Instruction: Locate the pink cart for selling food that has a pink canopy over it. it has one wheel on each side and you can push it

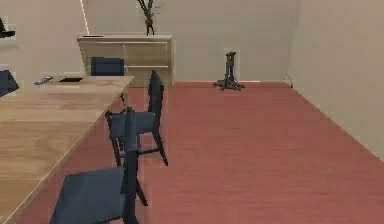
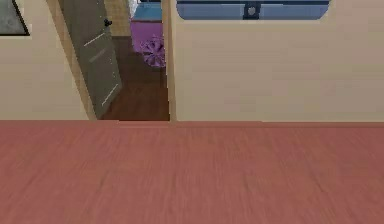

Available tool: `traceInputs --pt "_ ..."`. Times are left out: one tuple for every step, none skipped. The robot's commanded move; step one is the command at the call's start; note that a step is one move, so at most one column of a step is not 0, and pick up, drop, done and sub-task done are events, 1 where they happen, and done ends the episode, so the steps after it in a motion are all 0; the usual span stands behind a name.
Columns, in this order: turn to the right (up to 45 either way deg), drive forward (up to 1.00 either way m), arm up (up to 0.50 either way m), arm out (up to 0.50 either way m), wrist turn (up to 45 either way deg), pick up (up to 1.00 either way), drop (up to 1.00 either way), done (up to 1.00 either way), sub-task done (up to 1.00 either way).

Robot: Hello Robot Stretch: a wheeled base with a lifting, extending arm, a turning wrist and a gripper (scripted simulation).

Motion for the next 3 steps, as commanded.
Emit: traceInputs --pt "45.0 0.00 0.00 0.00 0.0 0.00 0.00 0.00 0.00" --pt "27.0 0.00 0.00 0.00 0.0 0.00 0.00 0.00 0.00" --pt "0.0 1.00 0.00 0.00 0.0 0.00 0.00 0.00 0.00"
